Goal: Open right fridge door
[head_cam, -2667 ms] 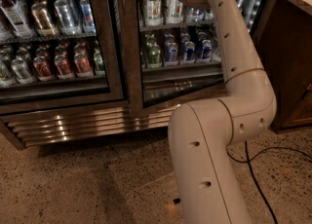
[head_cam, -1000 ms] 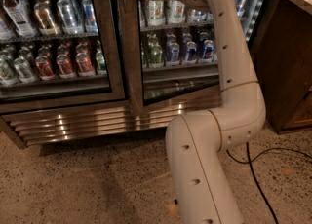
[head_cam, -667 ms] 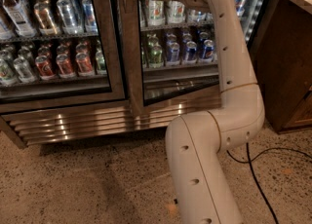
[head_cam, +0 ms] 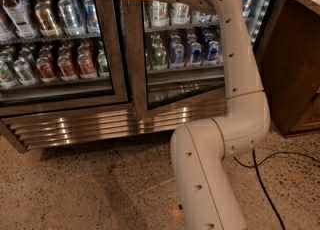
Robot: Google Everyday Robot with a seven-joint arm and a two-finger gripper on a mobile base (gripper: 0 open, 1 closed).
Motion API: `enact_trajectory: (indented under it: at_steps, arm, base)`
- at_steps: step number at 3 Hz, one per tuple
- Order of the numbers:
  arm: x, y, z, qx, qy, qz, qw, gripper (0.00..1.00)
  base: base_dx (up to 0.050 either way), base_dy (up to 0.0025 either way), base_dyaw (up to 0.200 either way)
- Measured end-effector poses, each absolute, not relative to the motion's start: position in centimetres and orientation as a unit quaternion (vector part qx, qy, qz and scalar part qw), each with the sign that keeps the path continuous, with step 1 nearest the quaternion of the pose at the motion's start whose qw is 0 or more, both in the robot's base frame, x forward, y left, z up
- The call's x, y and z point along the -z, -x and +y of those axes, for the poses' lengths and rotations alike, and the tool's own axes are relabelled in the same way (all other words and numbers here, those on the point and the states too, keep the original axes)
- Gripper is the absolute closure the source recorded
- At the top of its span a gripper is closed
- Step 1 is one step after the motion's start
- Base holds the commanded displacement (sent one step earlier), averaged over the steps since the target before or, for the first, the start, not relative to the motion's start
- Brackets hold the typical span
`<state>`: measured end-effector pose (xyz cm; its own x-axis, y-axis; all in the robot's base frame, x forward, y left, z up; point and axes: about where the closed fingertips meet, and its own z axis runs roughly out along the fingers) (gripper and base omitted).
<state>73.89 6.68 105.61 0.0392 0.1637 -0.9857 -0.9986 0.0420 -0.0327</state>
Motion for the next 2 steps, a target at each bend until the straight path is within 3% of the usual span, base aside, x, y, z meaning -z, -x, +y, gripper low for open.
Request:
enact_trajectory:
  at_steps: [2]
  arm:
    - [-105.48, -73.98, 6.35, -0.52, 0.45, 0.46, 0.561, 0.0]
  base:
    - [0.0, 0.0, 0.0]
